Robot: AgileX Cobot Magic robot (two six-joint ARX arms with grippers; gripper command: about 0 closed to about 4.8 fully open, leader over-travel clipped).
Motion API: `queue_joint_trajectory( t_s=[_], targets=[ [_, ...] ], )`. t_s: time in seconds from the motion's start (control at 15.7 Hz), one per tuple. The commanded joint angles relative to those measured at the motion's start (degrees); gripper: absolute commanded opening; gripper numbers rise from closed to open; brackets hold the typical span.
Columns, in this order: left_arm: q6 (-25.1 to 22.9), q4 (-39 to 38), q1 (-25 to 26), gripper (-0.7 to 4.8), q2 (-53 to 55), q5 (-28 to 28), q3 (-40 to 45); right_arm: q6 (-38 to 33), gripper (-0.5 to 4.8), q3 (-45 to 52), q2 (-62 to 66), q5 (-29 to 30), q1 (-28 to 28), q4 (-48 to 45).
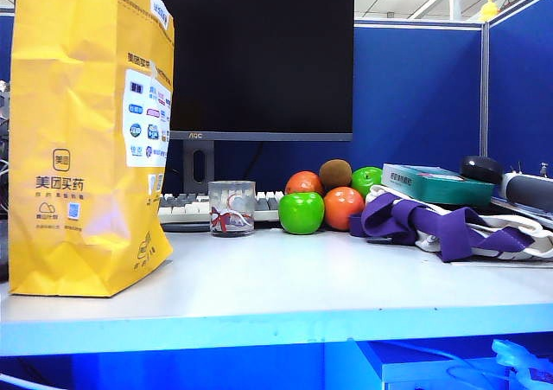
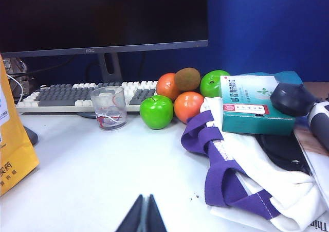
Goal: Pick up the transparent tape and throw it into the yellow paper bag.
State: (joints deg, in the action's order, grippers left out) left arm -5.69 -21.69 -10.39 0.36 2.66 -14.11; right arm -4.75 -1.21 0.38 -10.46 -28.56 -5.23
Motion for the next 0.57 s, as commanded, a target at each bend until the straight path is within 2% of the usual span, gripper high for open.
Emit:
queue_joint_trajectory(
  t_s=[0.06, 0.38, 0.57],
  targets=[
    [0.20, 7.41, -0.02, -0.03, -0.09, 0.13, 5.90, -0.39, 0.01, -0.22, -0.02, 0.07, -0.02, -0.68],
    [0.17, 10.25, -0.02, -0.03, -0.11, 0.07, 10.99, -0.39, 0.01, -0.22, -0.02, 0.04, -0.02, -0.57],
    [0.20, 8.33, -0.02, -0.03, -0.11, -0.09, 12.39, -0.37, 0.01, -0.22, -0.02, 0.04, -0.02, -0.55]
  ],
)
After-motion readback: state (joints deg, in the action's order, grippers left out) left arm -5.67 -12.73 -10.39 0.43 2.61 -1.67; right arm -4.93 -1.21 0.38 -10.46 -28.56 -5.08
